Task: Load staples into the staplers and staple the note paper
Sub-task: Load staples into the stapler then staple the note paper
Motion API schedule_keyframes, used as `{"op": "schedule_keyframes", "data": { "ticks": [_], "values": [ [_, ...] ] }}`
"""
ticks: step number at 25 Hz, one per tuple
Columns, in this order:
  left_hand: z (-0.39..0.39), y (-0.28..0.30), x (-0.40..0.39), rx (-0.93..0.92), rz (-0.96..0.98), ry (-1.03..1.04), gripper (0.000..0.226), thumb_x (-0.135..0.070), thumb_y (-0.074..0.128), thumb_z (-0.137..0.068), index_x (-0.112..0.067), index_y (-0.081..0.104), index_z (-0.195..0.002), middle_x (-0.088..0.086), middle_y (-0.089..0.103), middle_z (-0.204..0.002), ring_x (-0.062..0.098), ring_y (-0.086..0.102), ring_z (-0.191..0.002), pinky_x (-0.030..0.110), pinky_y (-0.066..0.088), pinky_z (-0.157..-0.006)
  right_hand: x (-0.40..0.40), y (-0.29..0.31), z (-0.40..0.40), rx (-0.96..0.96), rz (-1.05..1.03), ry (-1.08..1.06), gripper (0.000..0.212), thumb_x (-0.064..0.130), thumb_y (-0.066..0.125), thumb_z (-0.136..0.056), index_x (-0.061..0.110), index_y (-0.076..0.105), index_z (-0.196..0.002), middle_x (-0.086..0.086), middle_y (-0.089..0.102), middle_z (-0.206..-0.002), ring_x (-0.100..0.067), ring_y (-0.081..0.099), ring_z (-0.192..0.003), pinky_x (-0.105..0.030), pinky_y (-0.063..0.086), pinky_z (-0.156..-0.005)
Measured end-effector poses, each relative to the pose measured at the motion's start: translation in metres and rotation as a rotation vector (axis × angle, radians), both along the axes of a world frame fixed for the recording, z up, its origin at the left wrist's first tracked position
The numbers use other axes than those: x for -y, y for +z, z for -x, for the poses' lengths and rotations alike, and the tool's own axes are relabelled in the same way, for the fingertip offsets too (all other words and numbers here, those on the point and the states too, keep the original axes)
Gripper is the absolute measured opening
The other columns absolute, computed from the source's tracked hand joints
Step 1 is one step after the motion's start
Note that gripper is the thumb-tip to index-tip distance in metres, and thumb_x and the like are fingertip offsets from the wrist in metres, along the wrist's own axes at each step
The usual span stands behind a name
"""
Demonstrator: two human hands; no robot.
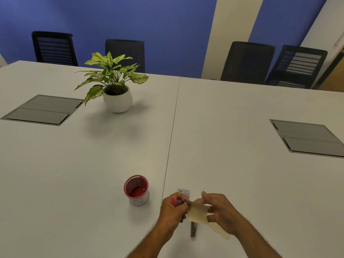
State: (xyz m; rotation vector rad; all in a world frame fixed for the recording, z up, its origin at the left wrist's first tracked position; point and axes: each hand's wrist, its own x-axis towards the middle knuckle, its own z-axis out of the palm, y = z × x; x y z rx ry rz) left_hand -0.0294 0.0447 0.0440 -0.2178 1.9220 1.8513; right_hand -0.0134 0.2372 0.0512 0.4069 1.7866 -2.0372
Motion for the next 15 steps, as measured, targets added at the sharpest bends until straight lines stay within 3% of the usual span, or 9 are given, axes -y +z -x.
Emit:
{"op": "schedule_keyframes", "data": {
  "ticks": [4,9,13,15],
  "values": [
    [0.000,0.007,0.002,-0.076,0.001,-0.057,0.026,0.000,0.065,-0.078,-0.024,0.071,-0.071,-0.004,0.063,-0.057,0.008,0.052,-0.047,0.018,0.043,-0.045,0.001,0.001,0.000,0.022,-0.039,0.043,0.039,0.016,0.092,-0.062,0.001,0.073,-0.093,-0.023,0.073,-0.093,-0.033,0.070,-0.089,-0.052,0.055,-0.086],
    [-0.001,0.009,0.006,-0.005,-0.160,0.005,0.009,-0.019,0.074,-0.081,-0.016,0.076,-0.090,0.005,0.062,-0.058,0.013,0.044,-0.040,0.019,0.033,-0.039,0.001,0.002,0.002,0.012,-0.040,-0.035,0.042,0.012,0.089,-0.057,0.001,0.075,-0.096,-0.019,0.075,-0.087,-0.027,0.072,-0.078,-0.034,0.057,-0.065],
    [-0.005,0.010,0.008,0.013,-0.117,-0.024,0.019,-0.028,0.082,-0.077,-0.013,0.077,-0.088,0.009,0.063,-0.059,0.011,0.044,-0.040,0.019,0.035,-0.041,0.002,0.000,0.003,-0.048,-0.048,-0.093,0.042,0.013,0.091,-0.053,0.007,0.077,-0.092,-0.013,0.075,-0.083,-0.025,0.071,-0.075,-0.034,0.056,-0.066],
    [-0.006,0.013,0.007,-0.011,-0.060,-0.038,0.016,-0.024,0.084,-0.075,-0.013,0.077,-0.085,0.013,0.073,-0.070,0.008,0.048,-0.040,0.017,0.038,-0.040,0.004,0.000,0.003,-0.066,-0.052,-0.113,0.043,0.013,0.091,-0.050,0.008,0.077,-0.091,-0.013,0.075,-0.083,-0.025,0.071,-0.075,-0.034,0.055,-0.065]
  ]
}}
